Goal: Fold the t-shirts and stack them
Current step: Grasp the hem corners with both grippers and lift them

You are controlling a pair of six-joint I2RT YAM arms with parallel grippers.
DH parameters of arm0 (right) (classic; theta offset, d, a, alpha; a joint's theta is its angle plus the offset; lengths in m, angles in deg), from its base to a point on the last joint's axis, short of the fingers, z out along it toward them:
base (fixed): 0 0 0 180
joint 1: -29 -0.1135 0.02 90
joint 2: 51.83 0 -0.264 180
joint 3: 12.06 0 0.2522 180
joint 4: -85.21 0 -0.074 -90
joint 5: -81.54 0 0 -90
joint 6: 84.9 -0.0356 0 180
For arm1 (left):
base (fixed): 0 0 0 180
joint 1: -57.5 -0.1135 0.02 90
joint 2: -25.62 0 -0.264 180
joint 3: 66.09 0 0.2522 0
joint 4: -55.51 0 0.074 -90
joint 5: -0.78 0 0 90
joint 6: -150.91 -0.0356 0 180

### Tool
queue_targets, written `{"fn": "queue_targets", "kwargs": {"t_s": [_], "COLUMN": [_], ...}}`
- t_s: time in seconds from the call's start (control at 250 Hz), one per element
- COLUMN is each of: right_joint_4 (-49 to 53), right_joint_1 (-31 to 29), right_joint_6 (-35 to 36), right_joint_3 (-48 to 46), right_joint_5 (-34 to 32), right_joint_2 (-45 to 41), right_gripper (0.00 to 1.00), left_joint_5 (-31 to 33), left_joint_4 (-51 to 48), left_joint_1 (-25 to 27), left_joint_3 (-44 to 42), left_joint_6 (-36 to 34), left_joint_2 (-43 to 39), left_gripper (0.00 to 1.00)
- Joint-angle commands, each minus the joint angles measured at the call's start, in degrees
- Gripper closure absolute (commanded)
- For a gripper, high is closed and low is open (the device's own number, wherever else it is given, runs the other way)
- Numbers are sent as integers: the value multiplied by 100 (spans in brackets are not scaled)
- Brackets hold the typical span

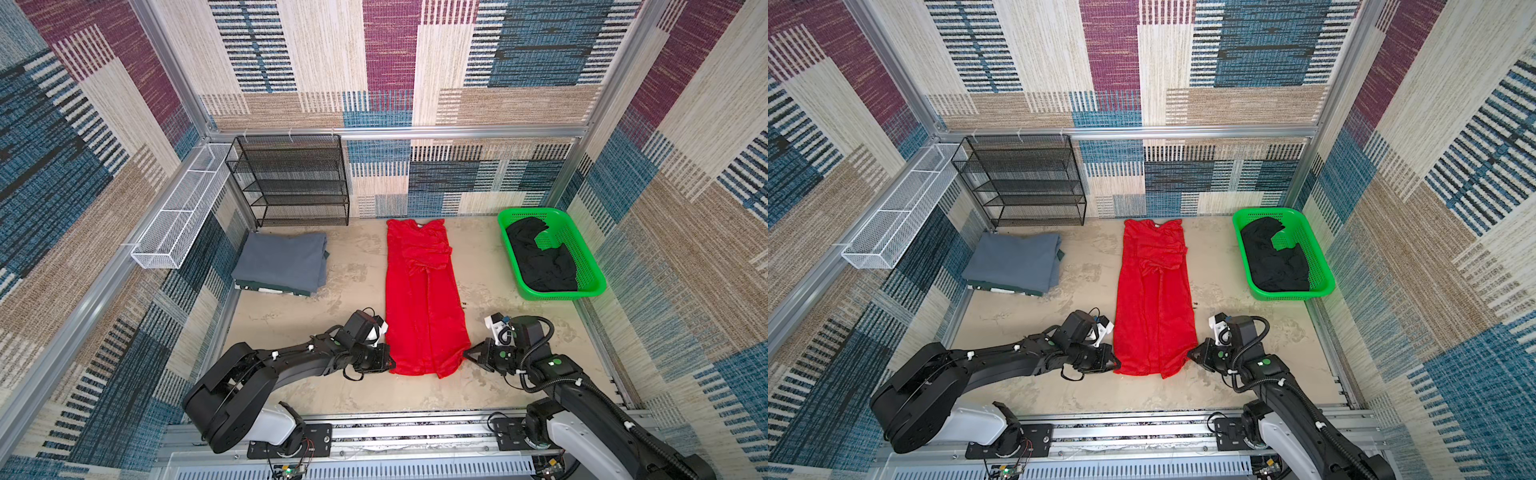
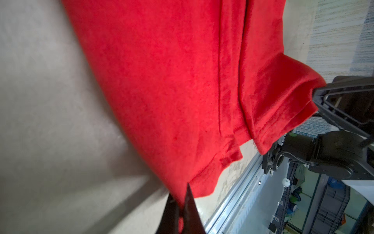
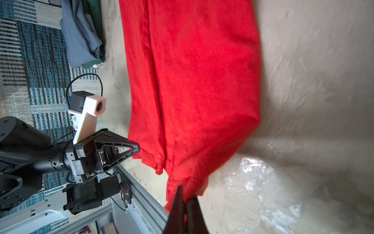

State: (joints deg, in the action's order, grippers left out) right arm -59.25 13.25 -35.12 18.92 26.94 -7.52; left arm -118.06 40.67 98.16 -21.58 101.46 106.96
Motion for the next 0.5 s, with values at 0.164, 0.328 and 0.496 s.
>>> {"fn": "queue_targets", "kwargs": {"t_s": [0.164,0.328,0.496], "right_joint_4": [-428,-849,-1389], "right_joint_1": [-7,0,-4], "right_joint_6": [-251,-462,-567], "right_joint_3": [197,250,348], "right_joint_5": [-414,-702,-817], "right_joint_2": [-11,-20,201], "right_gripper": [100,100,100], "left_joint_5": [-3,137,98], "left_joint_4": [-164,-325,-584], "left_joint_1": [-23,-132,-345], "left_joint_3": [644,1019,1436], "left_joint_6": [98,84,-36], "left_joint_2": [84,158,231], "left_gripper": [100,100,100]}}
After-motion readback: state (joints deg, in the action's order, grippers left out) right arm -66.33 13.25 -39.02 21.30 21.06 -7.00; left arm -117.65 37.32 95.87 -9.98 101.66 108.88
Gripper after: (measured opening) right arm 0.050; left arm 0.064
